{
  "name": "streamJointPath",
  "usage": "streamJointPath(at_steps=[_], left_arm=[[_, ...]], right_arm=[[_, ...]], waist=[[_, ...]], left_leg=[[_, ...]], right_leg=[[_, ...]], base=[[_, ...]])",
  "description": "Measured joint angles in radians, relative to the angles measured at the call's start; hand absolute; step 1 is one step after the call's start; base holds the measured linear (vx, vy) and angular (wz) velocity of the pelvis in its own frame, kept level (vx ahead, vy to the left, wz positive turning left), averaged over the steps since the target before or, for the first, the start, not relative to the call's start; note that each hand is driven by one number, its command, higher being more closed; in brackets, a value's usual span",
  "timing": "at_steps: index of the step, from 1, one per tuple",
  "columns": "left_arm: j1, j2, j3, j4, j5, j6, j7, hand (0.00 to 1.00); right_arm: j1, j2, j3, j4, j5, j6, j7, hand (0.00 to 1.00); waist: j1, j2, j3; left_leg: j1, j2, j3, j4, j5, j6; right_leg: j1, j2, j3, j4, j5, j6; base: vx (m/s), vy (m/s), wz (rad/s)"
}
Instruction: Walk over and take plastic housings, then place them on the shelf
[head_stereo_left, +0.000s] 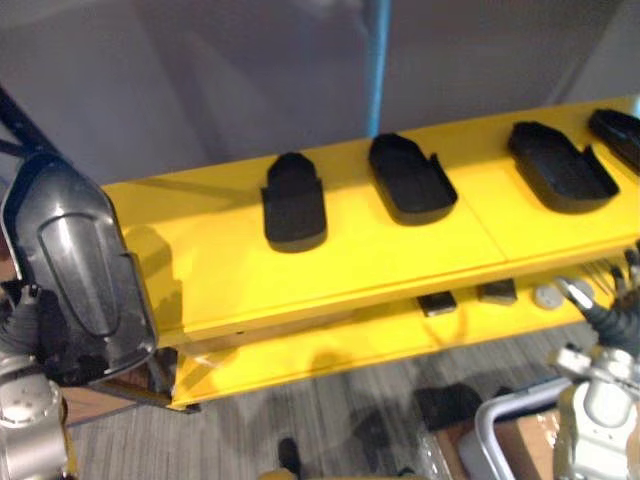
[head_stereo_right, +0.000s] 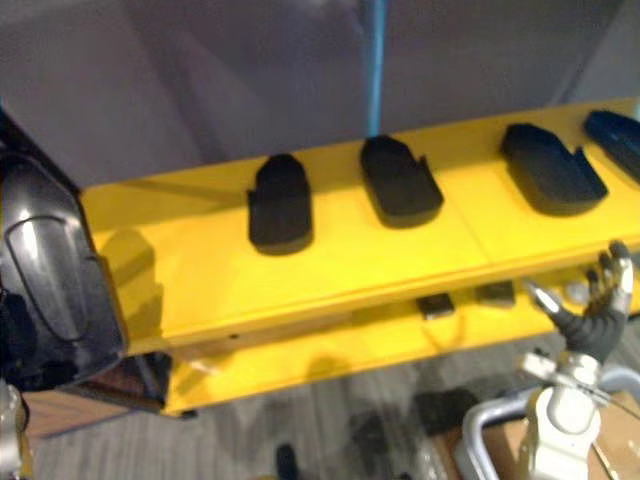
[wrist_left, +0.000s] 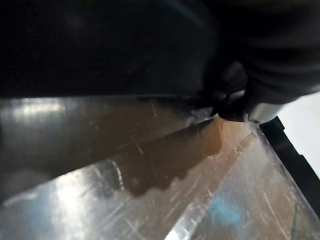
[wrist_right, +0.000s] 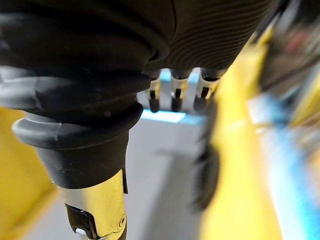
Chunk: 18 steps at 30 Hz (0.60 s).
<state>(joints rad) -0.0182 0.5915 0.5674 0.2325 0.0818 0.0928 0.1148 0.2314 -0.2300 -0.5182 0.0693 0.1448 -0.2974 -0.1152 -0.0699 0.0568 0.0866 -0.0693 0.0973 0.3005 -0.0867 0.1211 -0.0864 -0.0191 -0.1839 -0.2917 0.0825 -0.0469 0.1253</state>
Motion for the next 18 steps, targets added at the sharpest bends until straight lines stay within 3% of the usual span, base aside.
streamJointPath(at_steps=[3, 7, 13, 15, 18], left_arm=[[-0.111, 0.106, -0.116, 0.114, 0.016, 0.009, 0.002, 1.0], [-0.257, 0.196, -0.241, 0.191, 0.046, 0.029, 0.0, 1.0], [-0.446, 0.268, -0.382, 0.302, 0.137, 0.135, -0.005, 1.0], [-0.485, 0.291, -0.394, 0.362, 0.164, 0.184, -0.009, 1.0], [-0.507, 0.316, -0.394, 0.395, 0.163, 0.24, -0.012, 1.0]], right_arm=[[0.038, -0.012, 0.045, 0.202, 0.038, 0.048, 0.13, 0.0], [0.07, -0.019, 0.153, 0.43, -0.013, 0.068, 0.202, 0.0], [0.098, -0.001, 0.235, 0.57, -0.043, 0.08, 0.199, 0.0], [0.1, 0.011, 0.236, 0.628, -0.061, 0.081, 0.195, 0.0], [0.1, 0.019, 0.235, 0.672, -0.061, 0.085, 0.178, 0.0]], waist=[[-0.004, 0.001, 0.016], [-0.024, -0.001, 0.064], [-0.034, -0.041, 0.109], [-0.047, -0.058, 0.127], [-0.049, -0.061, 0.13]], left_leg=[[0.001, 0.016, 0.041, -0.001, -0.001, -0.001], [-0.008, 0.031, 0.047, -0.001, 0.002, -0.004], [-0.037, 0.047, 0.069, -0.001, 0.011, -0.01], [-0.04, 0.051, 0.067, 0.002, 0.015, -0.012], [-0.05, 0.052, 0.066, 0.004, 0.015, -0.012]], right_leg=[[-0.04, 0.012, 0.052, 0.022, -0.001, -0.002], [-0.064, 0.029, 0.068, 0.037, -0.009, -0.017], [-0.122, 0.045, 0.103, 0.064, -0.002, -0.022], [-0.126, 0.052, 0.117, 0.066, 0.002, -0.028], [-0.139, 0.059, 0.162, 0.072, -0.002, -0.033]], base=[[-0.05, -0.018, -0.44], [-0.08, -0.035, -0.13], [-0.01, -0.022, -0.13], [0.05, -0.012, -0.01], [0.03, 0.029, 0.02]])
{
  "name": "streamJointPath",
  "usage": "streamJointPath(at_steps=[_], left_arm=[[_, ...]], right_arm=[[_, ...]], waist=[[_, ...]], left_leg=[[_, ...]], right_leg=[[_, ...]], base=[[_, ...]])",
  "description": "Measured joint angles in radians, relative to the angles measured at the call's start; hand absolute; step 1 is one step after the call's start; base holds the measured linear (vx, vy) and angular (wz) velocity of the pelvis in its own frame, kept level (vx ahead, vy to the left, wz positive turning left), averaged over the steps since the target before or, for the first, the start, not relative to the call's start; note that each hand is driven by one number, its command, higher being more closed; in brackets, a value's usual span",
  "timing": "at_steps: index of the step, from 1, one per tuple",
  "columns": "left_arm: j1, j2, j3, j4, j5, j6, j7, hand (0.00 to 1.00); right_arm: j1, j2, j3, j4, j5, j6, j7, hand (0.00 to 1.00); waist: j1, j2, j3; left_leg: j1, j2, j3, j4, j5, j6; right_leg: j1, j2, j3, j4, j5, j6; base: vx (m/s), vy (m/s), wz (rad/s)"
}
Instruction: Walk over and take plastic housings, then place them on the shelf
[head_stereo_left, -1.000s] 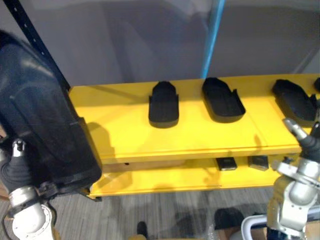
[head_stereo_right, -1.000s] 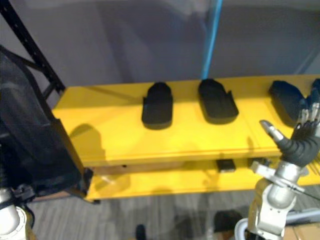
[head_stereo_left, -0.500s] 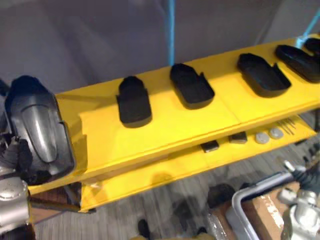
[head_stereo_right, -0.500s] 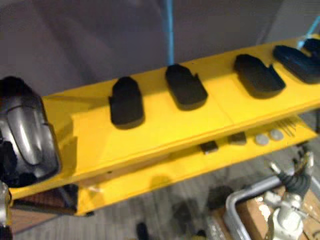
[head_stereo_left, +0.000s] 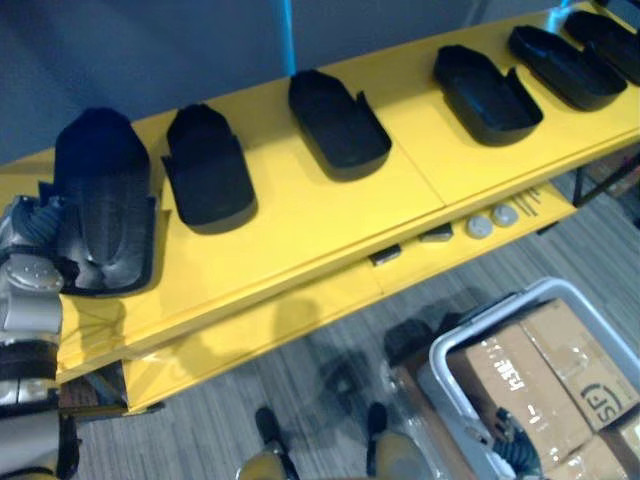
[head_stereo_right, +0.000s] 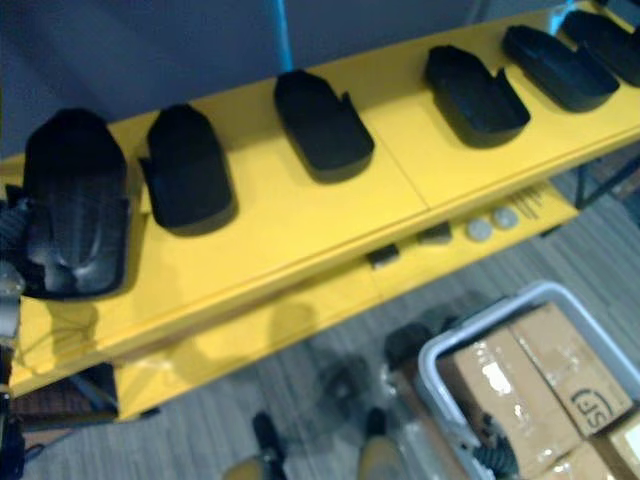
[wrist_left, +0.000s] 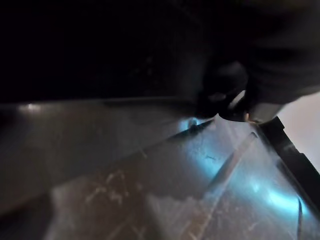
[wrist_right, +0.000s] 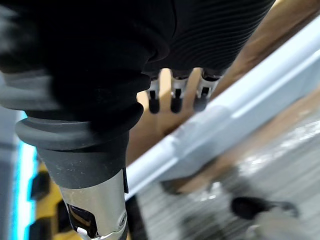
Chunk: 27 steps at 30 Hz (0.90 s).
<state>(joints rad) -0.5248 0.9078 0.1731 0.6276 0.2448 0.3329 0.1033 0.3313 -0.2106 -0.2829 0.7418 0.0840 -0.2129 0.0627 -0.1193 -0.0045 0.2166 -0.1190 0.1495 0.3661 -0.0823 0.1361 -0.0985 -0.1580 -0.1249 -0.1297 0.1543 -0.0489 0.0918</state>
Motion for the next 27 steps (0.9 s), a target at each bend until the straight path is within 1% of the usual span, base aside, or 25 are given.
streamJointPath(at_steps=[4, 7, 8, 12, 14, 16, 18, 22, 23, 25, 27], left_arm=[[-0.04, 0.047, 0.001, 0.055, -0.003, 0.043, 0.007, 1.0], [-0.079, 0.083, 0.012, 0.087, -0.011, 0.049, 0.013, 1.0], [-0.089, 0.106, 0.012, 0.094, -0.013, 0.047, 0.013, 1.0], [-0.101, 0.146, 0.02, 0.125, -0.013, 0.045, 0.007, 1.0], [-0.12, 0.149, 0.02, 0.142, -0.012, 0.039, -0.009, 1.0], [-0.125, 0.149, 0.02, 0.142, -0.011, 0.035, -0.026, 1.0], [-0.139, 0.149, 0.019, 0.151, -0.01, 0.02, -0.044, 1.0], [-0.166, 0.15, 0.017, 0.152, -0.01, 0.003, -0.047, 1.0], [-0.19, 0.156, 0.009, 0.161, -0.01, -0.005, -0.047, 1.0], [-0.215, 0.182, 0.001, 0.176, -0.011, -0.009, -0.047, 1.0], [-0.24, 0.199, 0.001, 0.183, -0.011, -0.013, -0.047, 1.0]], right_arm=[[-0.004, 0.018, -0.002, 0.053, 0.001, 0.002, -0.005, 0.0], [-0.004, 0.032, -0.02, 0.09, 0.002, 0.004, -0.021, 0.0], [-0.005, 0.035, -0.025, 0.102, 0.002, 0.004, -0.021, 0.0], [-0.005, 0.044, -0.061, 0.127, 0.003, 0.003, -0.021, 0.0], [-0.005, 0.053, -0.071, 0.14, 0.003, 0.004, -0.02, 0.0], [-0.009, 0.054, -0.071, 0.141, 0.004, 0.004, -0.02, 0.0], [-0.023, 0.055, -0.077, 0.146, 0.005, 0.004, -0.019, 0.0], [-0.029, 0.056, -0.084, 0.146, 0.022, 0.003, -0.019, 0.0], [-0.032, 0.056, -0.089, 0.146, 0.022, 0.003, -0.019, 0.0], [-0.042, 0.055, -0.09, 0.146, 0.029, 0.003, -0.018, 0.0], [-0.049, 0.055, -0.091, 0.146, 0.036, 0.002, -0.017, 0.0]], waist=[[0.009, -0.001, 0.002], [0.024, -0.005, 0.021], [0.025, -0.009, 0.033], [0.03, -0.023, 0.046], [0.036, -0.034, 0.056], [0.039, -0.04, 0.066], [0.04, -0.048, 0.075], [0.044, -0.055, 0.087], [0.049, -0.056, 0.103], [0.047, -0.061, 0.128], [0.049, -0.067, 0.153]], left_leg=[[-0.003, 0.004, -0.002, 0.0, 0.001, -0.001], [0.0, 0.004, -0.003, 0.0, 0.002, 0.0], [-0.002, 0.004, -0.006, 0.0, 0.005, 0.0], [-0.002, 0.005, -0.013, 0.0, 0.006, 0.0], [-0.004, 0.005, -0.02, 0.0, 0.006, 0.0], [-0.005, 0.005, -0.021, 0.0, 0.006, 0.0], [-0.006, 0.005, -0.021, 0.001, 0.006, 0.0], [-0.009, 0.005, -0.021, 0.001, 0.006, -0.001], [-0.01, 0.005, -0.022, 0.001, 0.006, -0.001], [-0.018, 0.006, -0.023, 0.013, 0.003, 0.001], [-0.037, 0.01, -0.024, 0.046, -0.013, 0.001]], right_leg=[[-0.003, 0.005, 0.0, 0.002, -0.003, -0.004], [0.001, 0.006, 0.005, 0.002, -0.011, -0.004], [0.001, 0.006, 0.005, 0.003, -0.017, -0.006], [0.001, 0.006, 0.004, 0.007, -0.018, -0.004], [0.002, 0.006, 0.002, 0.006, -0.015, 0.0], [0.002, 0.006, 0.002, 0.006, -0.015, 0.0], [0.002, 0.007, 0.002, 0.004, -0.013, 0.001], [0.002, 0.007, 0.003, -0.001, -0.012, 0.002], [0.002, 0.007, 0.003, -0.002, -0.011, 0.003], [0.002, 0.007, 0.003, -0.006, -0.006, 0.003], [0.0, 0.007, 0.007, -0.013, 0.001, 0.001]], base=[[0.0, 0.0, 0.0], [-0.03, -0.005, 0.02], [-0.05, -0.006, 0.06], [-0.01, -0.003, 0.03], [0.01, -0.006, 0.05], [0.0, 0.0, 0.0], [0.0, 0.0, 0.0], [0.0, 0.0, 0.0], [0.0, 0.0, 0.0], [0.0, 0.0, 0.0], [0.0, 0.0, 0.0]])
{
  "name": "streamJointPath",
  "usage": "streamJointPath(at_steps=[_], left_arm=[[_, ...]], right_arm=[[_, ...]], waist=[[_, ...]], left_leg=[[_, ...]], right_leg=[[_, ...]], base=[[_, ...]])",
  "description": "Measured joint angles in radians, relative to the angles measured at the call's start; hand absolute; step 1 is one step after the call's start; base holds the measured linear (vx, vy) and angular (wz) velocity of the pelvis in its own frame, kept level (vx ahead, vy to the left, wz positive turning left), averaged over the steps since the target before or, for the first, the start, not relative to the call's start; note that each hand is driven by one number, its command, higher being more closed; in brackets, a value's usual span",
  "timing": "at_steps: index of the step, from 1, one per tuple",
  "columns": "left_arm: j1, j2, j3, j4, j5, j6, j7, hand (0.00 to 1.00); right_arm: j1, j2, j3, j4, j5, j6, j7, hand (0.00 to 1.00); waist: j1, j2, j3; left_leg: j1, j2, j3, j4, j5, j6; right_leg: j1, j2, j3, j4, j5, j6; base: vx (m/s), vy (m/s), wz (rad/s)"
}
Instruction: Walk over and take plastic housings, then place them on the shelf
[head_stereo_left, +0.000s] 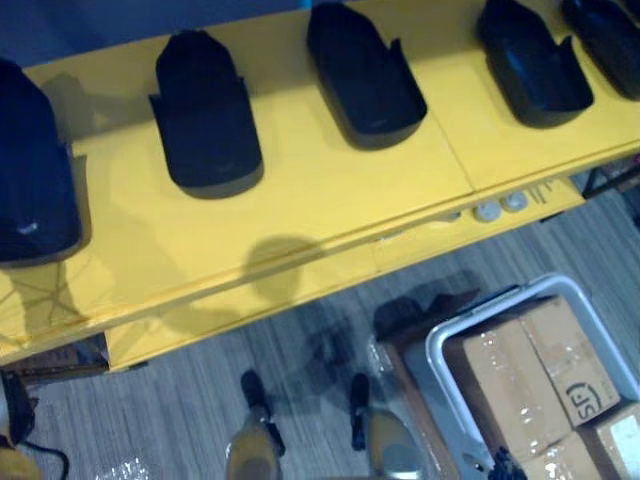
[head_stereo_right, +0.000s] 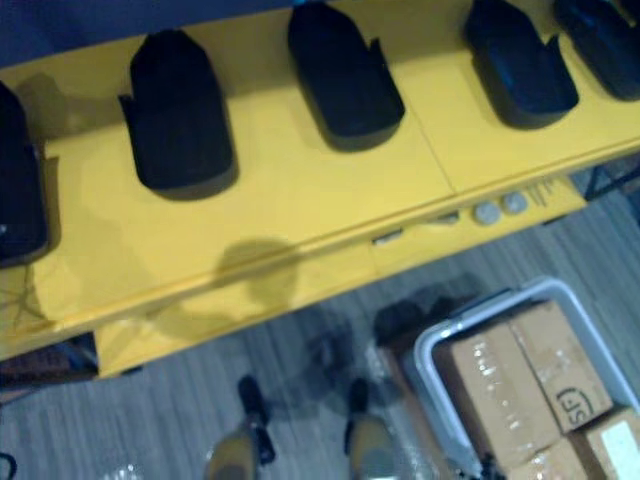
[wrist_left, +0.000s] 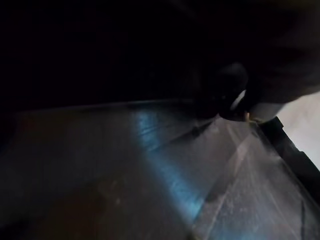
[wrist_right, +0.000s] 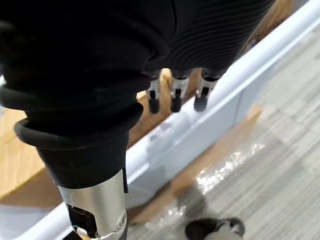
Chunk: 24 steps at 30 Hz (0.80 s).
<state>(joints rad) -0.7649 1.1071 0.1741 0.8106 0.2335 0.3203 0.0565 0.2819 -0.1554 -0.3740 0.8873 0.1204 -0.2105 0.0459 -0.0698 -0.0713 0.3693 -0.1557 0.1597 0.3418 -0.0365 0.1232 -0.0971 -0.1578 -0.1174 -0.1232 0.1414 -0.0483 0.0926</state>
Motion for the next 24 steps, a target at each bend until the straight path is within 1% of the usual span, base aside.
streamJointPath(at_steps=[3, 5, 7, 9, 13, 14, 21, 24], left_arm=[[-0.024, 0.006, 0.0, 0.001, 0.0, -0.009, 0.0, 1.0], [-0.034, 0.006, -0.001, 0.002, 0.003, -0.021, 0.0, 1.0], [-0.05, 0.006, -0.001, 0.004, 0.003, -0.018, 0.0, 1.0], [-0.058, 0.017, 0.0, 0.021, 0.003, -0.02, -0.001, 1.0], [-0.059, 0.051, 0.004, 0.036, 0.002, -0.021, -0.002, 1.0], [-0.059, 0.059, 0.004, 0.037, 0.003, -0.021, -0.003, 0.0], [-0.063, 0.065, 0.018, 0.041, 0.011, -0.013, -0.027, 0.0], [-0.067, 0.08, 0.018, 0.041, 0.012, -0.013, -0.039, 0.0]], right_arm=[[-0.002, 0.0, 0.0, 0.0, 0.025, -0.001, 0.003, 0.0], [-0.007, 0.0, -0.009, 0.0, 0.028, -0.01, 0.011, 0.0], [-0.012, 0.0, -0.03, 0.001, 0.037, -0.01, 0.017, 0.0], [-0.012, -0.002, -0.038, 0.001, 0.06, -0.01, 0.017, 0.0], [-0.013, 0.007, -0.038, 0.002, 0.063, -0.01, 0.017, 0.0], [-0.013, 0.01, -0.037, 0.002, 0.063, -0.01, 0.018, 0.0], [-0.014, 0.022, -0.037, 0.001, 0.063, -0.01, 0.018, 0.0], [-0.014, 0.03, -0.038, 0.001, 0.063, -0.01, 0.017, 0.0]], waist=[[0.002, -0.008, 0.011], [0.001, -0.01, 0.012], [0.002, -0.014, 0.017], [0.0, -0.014, 0.018], [-0.001, -0.016, 0.019], [0.0, -0.018, 0.022], [0.0, -0.018, 0.028], [0.0, -0.018, 0.028]], left_leg=[[-0.028, 0.005, -0.001, 0.044, -0.023, 0.001], [-0.045, 0.009, -0.002, 0.07, -0.039, 0.003], [-0.077, 0.02, -0.004, 0.129, -0.071, 0.003], [-0.084, 0.023, -0.004, 0.14, -0.077, 0.003], [-0.083, 0.023, -0.003, 0.14, -0.078, 0.003], [-0.083, 0.023, -0.004, 0.142, -0.078, 0.004], [-0.088, 0.023, -0.006, 0.151, -0.083, 0.006], [-0.087, 0.023, -0.006, 0.15, -0.083, 0.006]], right_leg=[[-0.005, 0.001, 0.015, -0.013, 0.009, 0.003], [-0.006, 0.0, 0.019, -0.023, 0.016, 0.003], [-0.006, 0.002, 0.023, -0.036, 0.024, 0.002], [-0.006, 0.003, 0.023, -0.038, 0.028, 0.001], [-0.006, 0.003, 0.023, -0.038, 0.032, -0.002], [-0.006, 0.003, 0.024, -0.038, 0.032, -0.002], [-0.001, 0.002, 0.022, -0.046, 0.035, 0.001], [0.001, 0.002, 0.021, -0.046, 0.035, 0.001]], base=[[0.0, 0.0, 0.0], [0.0, 0.007, -0.02], [0.0, 0.009, -0.02], [0.0, 0.0, 0.0], [0.0, 0.0, 0.0], [0.0, 0.0, 0.0], [0.0, 0.0, 0.0], [0.0, 0.0, 0.0]])
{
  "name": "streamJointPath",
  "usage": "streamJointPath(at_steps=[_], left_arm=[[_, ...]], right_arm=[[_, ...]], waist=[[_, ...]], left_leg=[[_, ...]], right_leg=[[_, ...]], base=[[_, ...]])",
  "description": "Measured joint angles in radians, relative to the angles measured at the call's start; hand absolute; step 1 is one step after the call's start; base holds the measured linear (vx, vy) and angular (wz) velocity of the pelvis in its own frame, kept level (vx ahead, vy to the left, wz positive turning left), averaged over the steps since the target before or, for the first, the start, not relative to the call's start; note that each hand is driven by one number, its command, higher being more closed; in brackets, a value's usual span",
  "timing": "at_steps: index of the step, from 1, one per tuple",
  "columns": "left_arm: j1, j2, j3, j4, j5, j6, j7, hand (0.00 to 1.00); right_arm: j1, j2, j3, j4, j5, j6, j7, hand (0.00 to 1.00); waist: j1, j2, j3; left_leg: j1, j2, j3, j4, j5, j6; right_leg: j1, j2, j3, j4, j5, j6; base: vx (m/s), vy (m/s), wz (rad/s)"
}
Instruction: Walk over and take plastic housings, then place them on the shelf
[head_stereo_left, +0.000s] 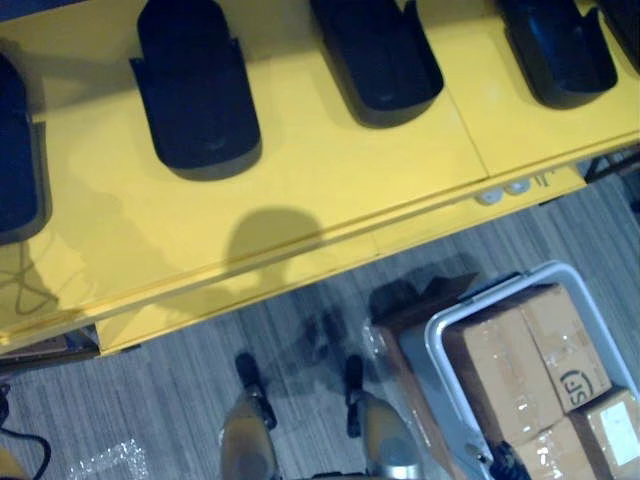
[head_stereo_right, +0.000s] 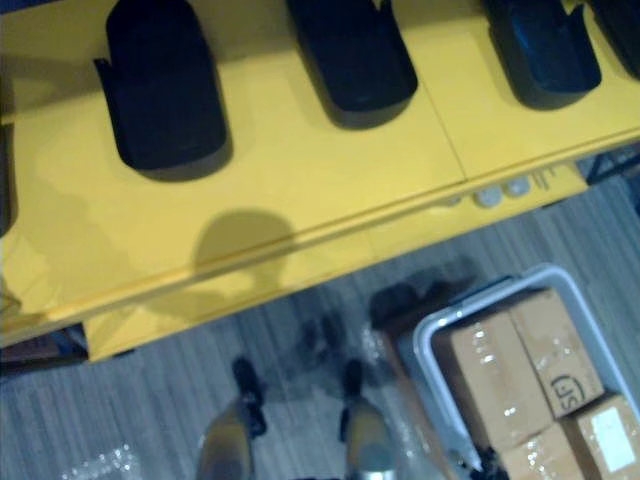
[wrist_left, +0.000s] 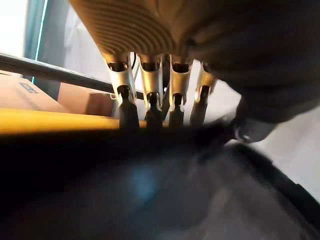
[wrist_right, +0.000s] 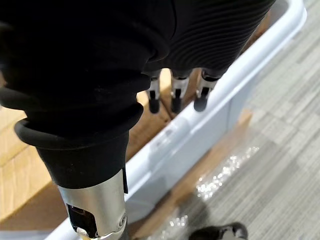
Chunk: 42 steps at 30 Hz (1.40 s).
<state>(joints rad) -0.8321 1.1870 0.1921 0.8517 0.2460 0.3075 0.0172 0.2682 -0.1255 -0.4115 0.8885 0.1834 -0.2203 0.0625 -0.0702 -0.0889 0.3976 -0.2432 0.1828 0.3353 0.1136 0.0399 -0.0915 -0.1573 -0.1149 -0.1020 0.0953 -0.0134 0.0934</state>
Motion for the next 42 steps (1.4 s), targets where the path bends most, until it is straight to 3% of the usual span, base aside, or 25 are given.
streamJointPath(at_steps=[8, 14, 17, 20, 24, 26, 29, 33, 37, 42], left_arm=[[-0.001, 0.065, 0.0, 0.006, 0.039, 0.0, -0.109, 0.0], [-0.003, 0.068, 0.0, 0.007, 0.034, -0.005, -0.1, 0.0], [-0.004, 0.072, 0.0, 0.001, 0.032, -0.034, -0.051, 0.0], [0.01, 0.071, 0.001, -0.061, -0.015, -0.096, 0.084, 0.0], [0.132, 0.039, 0.012, -0.275, -0.092, -0.166, 0.224, 0.0], [0.237, -0.064, 0.082, -0.449, -0.133, -0.22, 0.324, 0.0], [0.344, -0.213, 0.14, -0.621, -0.168, -0.285, 0.412, 0.0], [0.477, -0.4, 0.183, -0.848, -0.167, -0.389, 0.493, 0.0], [0.573, -0.486, 0.292, -0.977, -0.161, -0.467, 0.544, 0.0], [0.764, -0.612, 0.422, -1.076, -0.158, -0.554, 0.616, 0.0]], right_arm=[[-0.002, 0.012, 0.0, -0.001, -0.001, 0.0, 0.0, 0.0], [-0.005, 0.039, 0.0, -0.005, -0.023, -0.016, -0.033, 0.0], [-0.005, 0.069, 0.0, -0.024, -0.055, -0.03, -0.105, 0.0], [-0.005, 0.097, 0.002, -0.11, -0.077, -0.09, -0.257, 0.0], [-0.01, 0.101, 0.011, -0.267, -0.076, -0.145, -0.379, 0.0], [-0.041, 0.093, 0.011, -0.34, -0.058, -0.206, -0.437, 0.0], [-0.07, 0.083, 0.011, -0.417, -0.034, -0.272, -0.46, 0.0], [-0.097, 0.04, 0.02, -0.553, -0.04, -0.315, -0.482, 0.0], [-0.095, 0.024, 0.051, -0.625, -0.052, -0.313, -0.475, 0.0], [-0.076, 0.024, 0.072, -0.633, -0.059, -0.251, -0.456, 0.0]], waist=[[0.001, 0.0, 0.0], [0.001, 0.009, -0.012], [0.0, 0.017, -0.039], [0.001, 0.037, -0.123], [0.003, 0.059, -0.2], [0.008, 0.074, -0.23], [0.014, 0.089, -0.264], [0.033, 0.112, -0.289], [0.059, 0.113, -0.33], [0.087, 0.125, -0.379]], left_leg=[[0.031, -0.005, 0.003, -0.011, -0.001, -0.001], [0.072, -0.022, 0.004, -0.053, 0.015, -0.002], [0.11, -0.03, 0.007, -0.101, 0.033, -0.005], [0.16, -0.044, 0.019, -0.181, 0.058, -0.008], [0.189, -0.054, 0.026, -0.195, 0.057, -0.009], [0.214, -0.055, 0.022, -0.196, 0.057, -0.009], [0.227, -0.053, 0.004, -0.201, 0.057, -0.009], [0.229, -0.049, -0.032, -0.203, 0.069, -0.013], [0.223, -0.044, -0.06, -0.204, 0.078, -0.014], [0.203, -0.046, -0.106, -0.204, 0.086, -0.015]], right_leg=[[0.024, -0.003, -0.001, -0.003, 0.0, 0.0], [0.059, -0.01, -0.004, -0.03, 0.003, 0.004], [0.078, -0.01, -0.005, -0.035, 0.003, 0.005], [0.093, -0.01, -0.005, -0.044, 0.003, 0.005], [0.129, -0.02, -0.006, -0.069, 0.003, 0.005], [0.163, -0.021, -0.01, -0.083, 0.003, 0.005], [0.198, -0.019, -0.032, -0.107, 0.004, 0.006], [0.228, -0.014, -0.088, -0.108, 0.003, 0.005], [0.239, -0.008, -0.124, -0.108, -0.003, -0.003], [0.253, -0.01, -0.18, -0.123, -0.013, -0.01]], base=[[0.0, 0.0, 0.0], [0.01, 0.001, 0.0], [0.06, 0.002, 0.0], [0.09, 0.017, -0.03], [0.07, 0.027, 0.01], [0.05, 0.001, 0.03], [-0.01, -0.029, 0.09], [-0.05, -0.031, 0.27], [-0.07, -0.026, 0.23], [-0.05, -0.014, 0.26]])
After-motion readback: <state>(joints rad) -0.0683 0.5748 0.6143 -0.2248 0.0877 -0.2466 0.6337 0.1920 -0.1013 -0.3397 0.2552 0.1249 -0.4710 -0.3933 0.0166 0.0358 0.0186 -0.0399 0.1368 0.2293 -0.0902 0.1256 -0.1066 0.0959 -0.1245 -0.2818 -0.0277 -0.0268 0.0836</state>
